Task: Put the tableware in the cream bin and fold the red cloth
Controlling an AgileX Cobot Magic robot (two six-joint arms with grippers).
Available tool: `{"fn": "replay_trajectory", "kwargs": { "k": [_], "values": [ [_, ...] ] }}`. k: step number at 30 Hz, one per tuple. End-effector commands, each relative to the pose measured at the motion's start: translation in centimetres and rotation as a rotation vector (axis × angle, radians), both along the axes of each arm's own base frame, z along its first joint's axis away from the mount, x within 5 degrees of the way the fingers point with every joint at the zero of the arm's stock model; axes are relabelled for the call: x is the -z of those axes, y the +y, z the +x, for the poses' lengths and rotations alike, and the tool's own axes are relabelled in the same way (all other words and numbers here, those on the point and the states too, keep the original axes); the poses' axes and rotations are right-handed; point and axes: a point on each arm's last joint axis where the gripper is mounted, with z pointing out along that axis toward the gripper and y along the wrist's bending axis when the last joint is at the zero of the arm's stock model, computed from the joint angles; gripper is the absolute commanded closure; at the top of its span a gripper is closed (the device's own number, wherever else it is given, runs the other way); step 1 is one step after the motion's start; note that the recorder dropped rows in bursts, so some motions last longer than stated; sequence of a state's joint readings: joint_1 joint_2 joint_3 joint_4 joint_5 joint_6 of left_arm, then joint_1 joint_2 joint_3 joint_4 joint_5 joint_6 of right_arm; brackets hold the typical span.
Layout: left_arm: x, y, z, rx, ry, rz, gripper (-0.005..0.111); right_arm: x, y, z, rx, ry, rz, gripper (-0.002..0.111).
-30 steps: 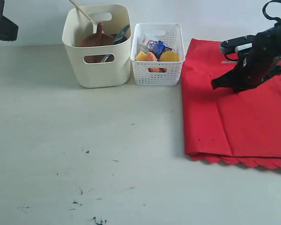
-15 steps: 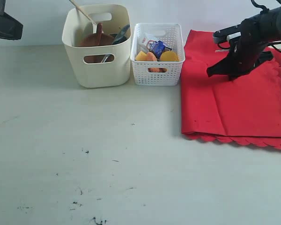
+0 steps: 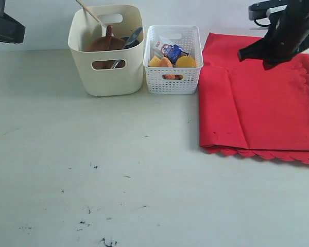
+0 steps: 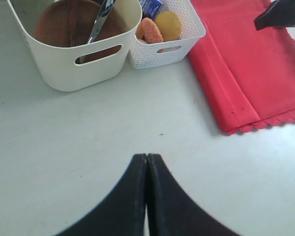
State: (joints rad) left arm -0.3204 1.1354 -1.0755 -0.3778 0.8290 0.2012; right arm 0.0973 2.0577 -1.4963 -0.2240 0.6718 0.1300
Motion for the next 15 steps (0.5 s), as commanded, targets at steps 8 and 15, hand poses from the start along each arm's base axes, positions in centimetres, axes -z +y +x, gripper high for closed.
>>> {"fn": "replay_trajectory", "kwargs": {
  "k": [8,15],
  "values": [
    [-1.2,0.4,-1.3,0.006,-0.052,-0.013,0.107,3.1,-3.2,-3.0,0.115,0.058,0.037,0.108],
    [-1.3,0.4,-1.4,0.003,-0.059,-0.025,0.107,8.2,-5.5,-1.5,0.168,0.080,0.079,0.108]
  ]
}}
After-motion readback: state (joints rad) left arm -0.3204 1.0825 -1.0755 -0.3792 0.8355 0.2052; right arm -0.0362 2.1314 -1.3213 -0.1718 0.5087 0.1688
